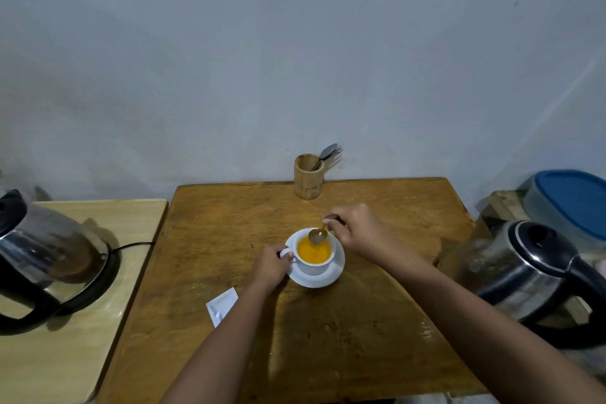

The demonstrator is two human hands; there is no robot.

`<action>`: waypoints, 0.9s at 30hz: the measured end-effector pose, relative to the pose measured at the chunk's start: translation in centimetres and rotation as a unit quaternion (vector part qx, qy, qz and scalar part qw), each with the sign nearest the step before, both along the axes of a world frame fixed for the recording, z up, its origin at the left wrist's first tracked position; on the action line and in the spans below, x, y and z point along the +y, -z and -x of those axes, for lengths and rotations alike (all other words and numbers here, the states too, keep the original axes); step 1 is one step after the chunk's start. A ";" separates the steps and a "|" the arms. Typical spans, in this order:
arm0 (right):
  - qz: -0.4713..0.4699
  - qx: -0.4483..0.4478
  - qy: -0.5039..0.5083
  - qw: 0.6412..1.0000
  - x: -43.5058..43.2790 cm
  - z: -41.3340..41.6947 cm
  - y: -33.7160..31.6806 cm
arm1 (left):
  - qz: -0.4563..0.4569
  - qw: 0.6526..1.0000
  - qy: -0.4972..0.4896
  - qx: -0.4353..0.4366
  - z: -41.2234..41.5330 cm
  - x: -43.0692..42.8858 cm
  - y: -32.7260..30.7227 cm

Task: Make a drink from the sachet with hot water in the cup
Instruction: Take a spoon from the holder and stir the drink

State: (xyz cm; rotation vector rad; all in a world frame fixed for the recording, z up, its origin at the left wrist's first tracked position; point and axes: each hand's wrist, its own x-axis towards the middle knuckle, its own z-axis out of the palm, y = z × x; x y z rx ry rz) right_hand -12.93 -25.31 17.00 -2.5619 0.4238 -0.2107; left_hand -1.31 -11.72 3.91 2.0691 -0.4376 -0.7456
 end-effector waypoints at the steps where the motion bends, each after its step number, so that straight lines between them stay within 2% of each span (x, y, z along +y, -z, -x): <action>1: -0.029 -0.017 0.044 0.998 -0.1 0.0 0.4 | 0.004 1.000 -0.007 -0.001 0.1 0.0 0.0; 3: -0.110 -0.056 0.165 0.979 -0.5 0.1 1.3 | 0.005 1.000 -0.012 -0.001 0.3 0.1 -0.1; 5: -0.210 -0.079 0.275 0.935 -1.2 0.4 2.2 | 0.003 1.000 -0.016 -0.005 0.4 0.1 -0.1; 7: -0.347 -0.117 0.354 0.860 -2.1 1.1 3.1 | 0.005 1.000 -0.021 -0.009 0.7 0.1 -0.3; 10: -0.516 -0.192 0.432 0.714 -2.8 2.5 3.8 | 0.019 0.999 -0.041 -0.018 1.2 0.1 -0.3; 13: -0.571 -0.270 0.471 0.616 -3.2 3.8 4.7 | 0.032 0.997 -0.055 -0.037 1.6 0.3 -0.3; 17: -0.578 -0.274 0.548 0.539 -3.2 5.1 6.8 | 0.040 0.995 -0.072 -0.047 2.1 0.4 -0.4; 19: -0.568 -0.235 0.573 0.542 -2.8 5.3 7.6 | 0.046 0.995 -0.074 -0.042 2.1 0.4 -0.4; 22: -0.527 -0.180 0.597 0.577 -2.3 4.9 9.0 | 0.046 0.996 -0.068 -0.040 2.0 0.4 -0.3; 24: -0.480 -0.128 0.601 0.627 -2.2 4.7 10.1 | 0.047 0.996 -0.068 -0.039 2.0 0.5 -0.2; 27: -0.408 -0.007 0.547 0.731 -2.2 4.6 11.0 | 0.052 0.995 -0.075 -0.036 2.1 0.4 -0.3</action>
